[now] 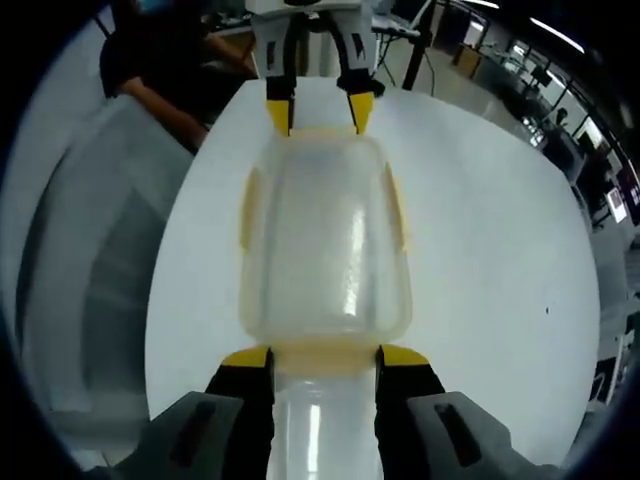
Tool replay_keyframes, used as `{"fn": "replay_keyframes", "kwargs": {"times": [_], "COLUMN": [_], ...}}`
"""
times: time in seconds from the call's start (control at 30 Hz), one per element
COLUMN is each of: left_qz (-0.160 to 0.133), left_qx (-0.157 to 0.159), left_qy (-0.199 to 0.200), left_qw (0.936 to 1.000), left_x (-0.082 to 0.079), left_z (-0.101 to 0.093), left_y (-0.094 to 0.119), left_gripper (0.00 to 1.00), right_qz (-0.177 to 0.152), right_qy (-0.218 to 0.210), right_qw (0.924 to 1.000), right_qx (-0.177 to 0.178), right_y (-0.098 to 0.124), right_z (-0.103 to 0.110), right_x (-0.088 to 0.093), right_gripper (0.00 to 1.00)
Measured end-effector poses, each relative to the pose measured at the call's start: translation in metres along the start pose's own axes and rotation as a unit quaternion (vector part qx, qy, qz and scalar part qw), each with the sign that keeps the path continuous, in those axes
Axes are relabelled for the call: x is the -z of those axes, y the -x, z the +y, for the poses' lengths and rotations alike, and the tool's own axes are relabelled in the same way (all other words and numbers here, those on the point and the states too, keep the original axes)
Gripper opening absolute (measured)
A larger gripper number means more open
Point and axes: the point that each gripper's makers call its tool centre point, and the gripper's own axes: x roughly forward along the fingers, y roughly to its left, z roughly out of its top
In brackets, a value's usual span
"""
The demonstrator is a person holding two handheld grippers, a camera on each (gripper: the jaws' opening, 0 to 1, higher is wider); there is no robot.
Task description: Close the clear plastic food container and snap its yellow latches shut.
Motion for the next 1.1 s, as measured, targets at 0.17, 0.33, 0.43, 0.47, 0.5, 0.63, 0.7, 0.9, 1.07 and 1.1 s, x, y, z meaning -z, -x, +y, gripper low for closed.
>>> {"fn": "replay_keyframes", "kwargs": {"times": [0.17,0.33,0.43,0.47,0.5,0.63,0.7,0.9,1.07,1.1], "left_qz": [-0.006,-0.009,-0.013,-0.015,-0.017,-0.02,-0.02,-0.027,-0.03,-0.03], "left_qx": [-0.001,-0.001,-0.002,-0.003,-0.002,-0.002,-0.002,-0.002,0.001,0.001], "left_qy": [-0.006,-0.009,-0.01,-0.012,-0.011,-0.012,-0.011,-0.008,-0.012,-0.012], "left_qw": [1.0,0.9999,0.9999,0.9998,0.9998,0.9997,0.9997,0.9996,0.9995,0.9995], "left_x": [-0.01,-0.02,-0.026,-0.028,-0.03,-0.037,-0.038,-0.044,-0.052,-0.054], "left_z": [0.0,0.001,0.003,0.004,0.004,0.006,0.007,0.007,0.008,0.008], "left_y": [0.003,0.006,0.007,0.008,0.008,0.006,0.004,0.004,0.0,0.0], "left_gripper": [0.37,0.37,0.37,0.37,0.37,0.37,0.37,0.37,0.37,0.37], "right_qz": [0.001,0.001,0.0,-0.001,0.001,0.006,0.006,0.003,0.006,0.007], "right_qy": [0.002,0.001,0.0,-0.001,0.0,0.0,0.0,-0.002,-0.006,-0.006], "right_qw": [1.0,1.0,1.0,1.0,1.0,0.9999,0.9999,1.0,1.0,0.9999], "right_qx": [0.003,0.004,0.006,0.006,0.008,0.009,0.01,0.007,0.003,0.003], "right_y": [0.009,0.018,0.023,0.025,0.026,0.029,0.031,0.037,0.039,0.04], "right_z": [0.0,0.0,-0.001,-0.001,-0.001,-0.002,-0.003,-0.004,-0.003,-0.003], "right_x": [0.005,0.011,0.014,0.015,0.017,0.021,0.023,0.028,0.036,0.038], "right_gripper": [0.37,0.37,0.37,0.37,0.37,0.37,0.37,0.37,0.37,0.37]}}
